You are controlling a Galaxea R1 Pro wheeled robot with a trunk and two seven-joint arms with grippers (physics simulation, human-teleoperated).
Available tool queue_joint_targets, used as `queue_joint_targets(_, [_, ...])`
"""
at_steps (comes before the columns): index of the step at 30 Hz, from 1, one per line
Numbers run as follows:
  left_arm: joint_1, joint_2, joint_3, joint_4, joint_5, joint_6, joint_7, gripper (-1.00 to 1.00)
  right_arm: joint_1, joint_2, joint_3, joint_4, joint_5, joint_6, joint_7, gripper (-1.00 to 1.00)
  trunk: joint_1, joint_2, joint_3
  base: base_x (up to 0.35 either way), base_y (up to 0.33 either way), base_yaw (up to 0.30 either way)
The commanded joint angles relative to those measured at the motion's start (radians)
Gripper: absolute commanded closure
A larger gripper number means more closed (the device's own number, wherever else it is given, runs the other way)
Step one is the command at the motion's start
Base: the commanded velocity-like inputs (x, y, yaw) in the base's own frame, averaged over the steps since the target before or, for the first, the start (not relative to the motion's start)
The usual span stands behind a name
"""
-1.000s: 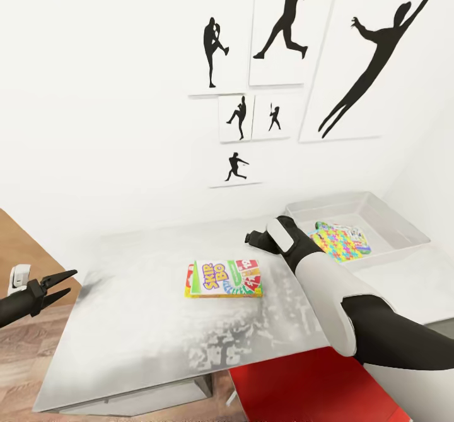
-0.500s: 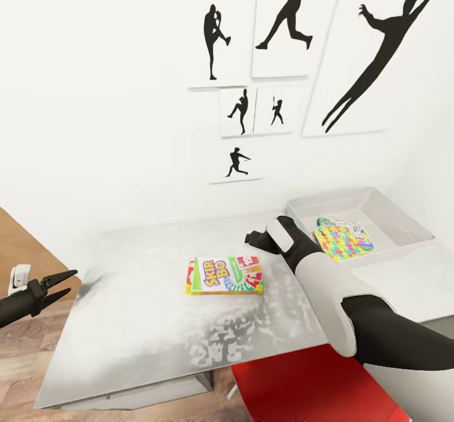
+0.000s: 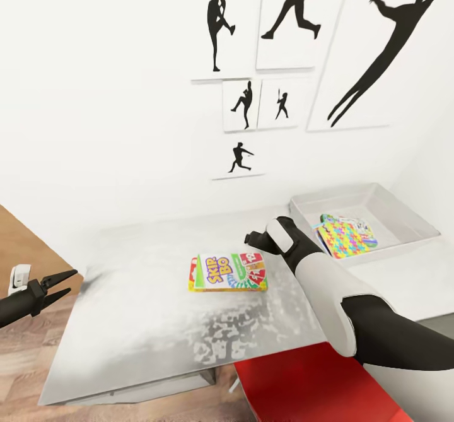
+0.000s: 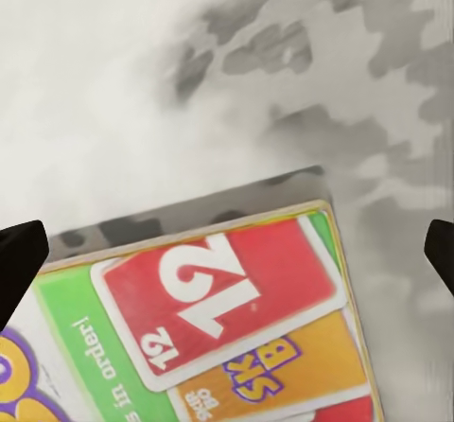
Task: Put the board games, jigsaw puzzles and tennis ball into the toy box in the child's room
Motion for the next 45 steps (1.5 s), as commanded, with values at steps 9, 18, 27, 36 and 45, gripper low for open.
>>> queue_joint_targets(9, [-0.001,0.0,0.001,0.0,-0.003,0.003,-0.005,-1.0,-0.001,0.0,0.005,-0.001,-0.008,0.0,0.042,-1.0,0.0,-0.002,-0.016,0.0,0.001,0.0])
queue_joint_targets(18, [-0.001,0.0,0.0,0.0,-0.003,0.002,-0.005,-1.0,-0.001,0.0,0.007,-0.001,-0.007,-0.001,0.056,-1.0,0.0,-0.002,-0.029,0.0,0.0,0.0])
queue_joint_targets(27, [-0.001,-0.001,0.0,0.0,-0.003,0.002,-0.005,-1.0,-0.001,0.0,0.007,-0.001,-0.007,-0.001,0.058,-1.0,0.0,-0.002,-0.032,0.0,0.0,0.0])
queue_joint_targets(36, [-0.001,-0.001,0.0,0.0,-0.002,0.001,-0.005,-1.0,0.0,0.0,0.007,-0.001,-0.007,-0.001,0.059,-1.0,0.0,-0.002,-0.032,0.0,0.0,0.0])
queue_joint_targets(45, [-0.001,-0.001,-0.001,0.0,-0.001,0.001,-0.005,-1.0,0.001,0.0,0.007,0.0,-0.008,-0.001,0.059,-1.0,0.0,-0.002,-0.036,0.0,0.0,0.0])
